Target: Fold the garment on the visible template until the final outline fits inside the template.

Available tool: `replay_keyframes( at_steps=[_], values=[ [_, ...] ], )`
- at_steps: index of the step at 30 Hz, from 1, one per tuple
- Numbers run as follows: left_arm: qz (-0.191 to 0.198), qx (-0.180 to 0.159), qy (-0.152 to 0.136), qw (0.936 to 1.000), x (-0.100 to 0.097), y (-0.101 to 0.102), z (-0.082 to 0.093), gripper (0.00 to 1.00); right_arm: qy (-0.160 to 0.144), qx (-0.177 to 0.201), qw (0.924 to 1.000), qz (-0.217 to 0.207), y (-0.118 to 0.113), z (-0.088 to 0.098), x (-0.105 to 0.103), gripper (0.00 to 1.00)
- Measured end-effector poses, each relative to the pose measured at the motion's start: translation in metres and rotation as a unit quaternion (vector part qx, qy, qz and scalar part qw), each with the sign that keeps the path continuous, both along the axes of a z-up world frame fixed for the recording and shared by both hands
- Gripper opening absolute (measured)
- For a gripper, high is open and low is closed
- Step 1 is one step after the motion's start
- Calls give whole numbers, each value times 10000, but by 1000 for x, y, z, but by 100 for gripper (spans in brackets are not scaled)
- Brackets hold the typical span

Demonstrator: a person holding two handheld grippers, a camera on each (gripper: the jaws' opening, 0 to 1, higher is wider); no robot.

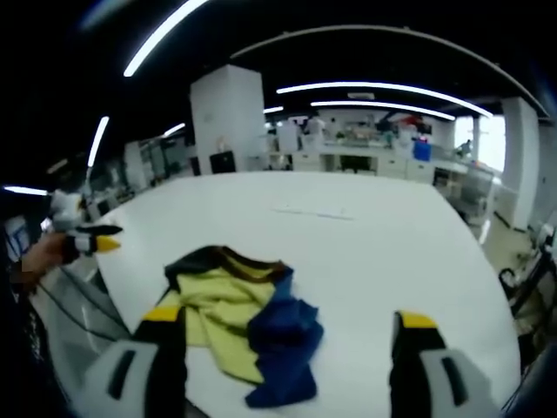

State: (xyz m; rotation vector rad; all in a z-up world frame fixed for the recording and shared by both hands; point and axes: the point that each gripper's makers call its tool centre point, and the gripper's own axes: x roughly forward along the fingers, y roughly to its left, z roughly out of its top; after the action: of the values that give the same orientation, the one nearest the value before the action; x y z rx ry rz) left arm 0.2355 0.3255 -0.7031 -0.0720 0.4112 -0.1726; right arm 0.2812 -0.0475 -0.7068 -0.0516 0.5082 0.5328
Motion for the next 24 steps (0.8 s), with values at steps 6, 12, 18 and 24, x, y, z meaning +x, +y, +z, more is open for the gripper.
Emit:
replay_keyframes(
  at_steps=[6,12,18,24],
  values=[
    [-18,10,-24,10000,0,0,1,95,-9,43,10000,-21,-1,1,0,99],
    [-83,-17,-52,10000,2,-4,2,95,50,687,9976,-44,2,11,2,99],
    [-175,1,-29,9998,3,-7,2,93,108,427,9990,13,-1,3,1,99],
    [-326,-41,-51,9994,10,-13,1,87,151,437,9989,22,-2,0,5,98]
  ],
)
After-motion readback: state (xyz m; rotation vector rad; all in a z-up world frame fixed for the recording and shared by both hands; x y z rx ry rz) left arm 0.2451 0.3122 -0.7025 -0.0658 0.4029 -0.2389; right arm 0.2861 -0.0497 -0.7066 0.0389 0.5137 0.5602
